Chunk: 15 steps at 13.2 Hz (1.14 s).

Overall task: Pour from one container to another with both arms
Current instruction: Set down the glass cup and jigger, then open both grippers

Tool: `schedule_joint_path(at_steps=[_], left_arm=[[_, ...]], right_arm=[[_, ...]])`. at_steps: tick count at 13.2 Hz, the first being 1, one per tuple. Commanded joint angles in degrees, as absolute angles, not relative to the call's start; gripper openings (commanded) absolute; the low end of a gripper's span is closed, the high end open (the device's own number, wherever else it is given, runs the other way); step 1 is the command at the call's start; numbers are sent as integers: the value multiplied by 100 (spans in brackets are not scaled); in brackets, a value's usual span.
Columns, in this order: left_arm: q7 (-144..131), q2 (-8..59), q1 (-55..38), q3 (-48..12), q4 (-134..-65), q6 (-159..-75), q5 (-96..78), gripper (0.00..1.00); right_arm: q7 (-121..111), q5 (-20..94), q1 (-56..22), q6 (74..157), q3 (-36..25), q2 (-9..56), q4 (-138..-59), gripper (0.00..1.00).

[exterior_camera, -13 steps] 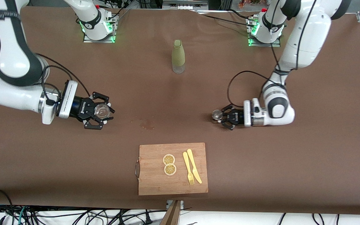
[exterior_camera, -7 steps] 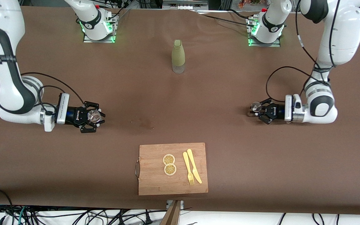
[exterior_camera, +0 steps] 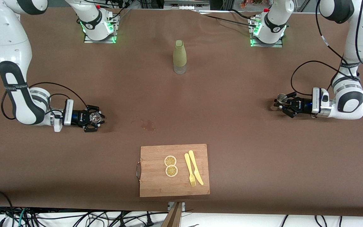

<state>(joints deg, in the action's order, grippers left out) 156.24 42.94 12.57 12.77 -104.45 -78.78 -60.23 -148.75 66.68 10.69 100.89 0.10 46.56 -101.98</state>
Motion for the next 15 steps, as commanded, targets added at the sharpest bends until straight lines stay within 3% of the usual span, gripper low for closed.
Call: schedule_joint_path(at_steps=[1,6,10,15], left_arm=[[16215,4402,1362,1231,-10109,-7700,-5758,0],[16645,4719,1625,1239,-9915,-7629,-5652,0],[16883,5080,1670,1239,-9554,-7436,-5616,0],[17121,5475,1679,1239,-9238,-7418,-5607,0]], right_arm=[[-15046,6671,1116,9984,-9,4860,-10143,30],[-15082,6715,1134,10002,-17,5080,-10134,37],[-15047,6776,1134,9993,-88,5080,-10099,61],[-15091,6733,1134,9958,-254,5063,-10028,66]])
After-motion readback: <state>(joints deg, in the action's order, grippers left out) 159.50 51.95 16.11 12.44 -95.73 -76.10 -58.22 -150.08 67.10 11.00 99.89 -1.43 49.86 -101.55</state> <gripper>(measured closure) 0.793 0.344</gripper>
